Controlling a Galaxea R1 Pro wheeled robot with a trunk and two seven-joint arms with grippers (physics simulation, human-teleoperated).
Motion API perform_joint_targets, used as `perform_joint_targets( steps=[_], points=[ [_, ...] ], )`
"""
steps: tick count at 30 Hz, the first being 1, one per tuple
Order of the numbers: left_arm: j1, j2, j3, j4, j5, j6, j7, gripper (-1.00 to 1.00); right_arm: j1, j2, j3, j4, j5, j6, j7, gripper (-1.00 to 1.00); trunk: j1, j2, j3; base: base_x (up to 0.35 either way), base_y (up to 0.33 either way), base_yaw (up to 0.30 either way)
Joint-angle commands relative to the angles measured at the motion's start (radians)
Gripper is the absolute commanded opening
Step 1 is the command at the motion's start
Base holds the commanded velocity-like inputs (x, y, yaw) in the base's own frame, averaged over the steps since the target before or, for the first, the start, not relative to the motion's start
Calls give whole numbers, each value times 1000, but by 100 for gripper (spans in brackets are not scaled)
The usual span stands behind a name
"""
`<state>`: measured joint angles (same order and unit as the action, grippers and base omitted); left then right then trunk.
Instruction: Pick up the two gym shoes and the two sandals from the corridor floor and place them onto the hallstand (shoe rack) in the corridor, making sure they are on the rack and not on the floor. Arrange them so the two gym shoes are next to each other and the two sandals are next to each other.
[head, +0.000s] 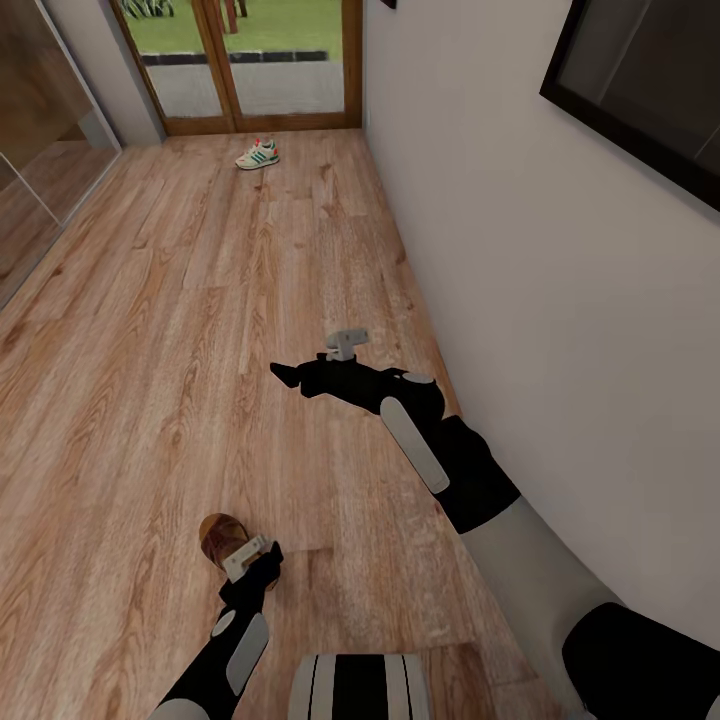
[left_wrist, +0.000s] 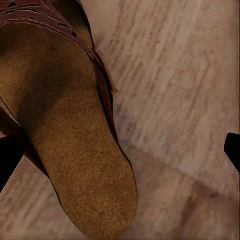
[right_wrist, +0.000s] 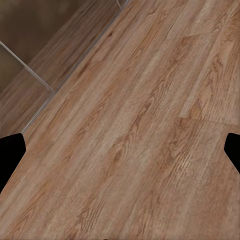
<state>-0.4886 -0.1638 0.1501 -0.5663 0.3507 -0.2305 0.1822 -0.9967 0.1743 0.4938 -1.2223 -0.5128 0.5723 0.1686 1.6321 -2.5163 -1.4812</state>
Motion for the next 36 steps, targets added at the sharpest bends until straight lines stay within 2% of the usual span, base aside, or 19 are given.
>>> perform_joint_targets(
  steps=[1, 3, 11, 26, 34, 36],
  points=[
    [0, 0, 1, 0, 10, -3, -7, 100, 0, 0, -1, -1, -1, 4, 2, 100, 0, 0, -1, 0, 0, 0],
    [1, 0, 2, 1, 12, -3, -18, 100, -1, 0, 0, -1, -1, 4, 2, 100, 0, 0, -1, 0, 0, 0],
    [3, 1, 3, 1, 14, -3, -38, 100, 0, 0, -1, 0, -1, 4, 2, 100, 3, -2, -32, 0, 0, 0],
    [4, 1, 3, -2, 16, -6, -38, 100, 0, 0, -1, 0, -1, 4, 2, 100, 3, -2, -33, 0, 0, 0],
    [4, 1, 3, -6, 16, -4, -38, 100, 0, 0, -1, -2, -1, 4, 2, 100, 3, -2, -40, 0, 0, 0],
    [4, 1, 3, -6, 16, -4, -38, 100, 0, 0, -1, -2, -1, 4, 2, 100, 4, -3, -48, 0, 0, 0]
  ],
)
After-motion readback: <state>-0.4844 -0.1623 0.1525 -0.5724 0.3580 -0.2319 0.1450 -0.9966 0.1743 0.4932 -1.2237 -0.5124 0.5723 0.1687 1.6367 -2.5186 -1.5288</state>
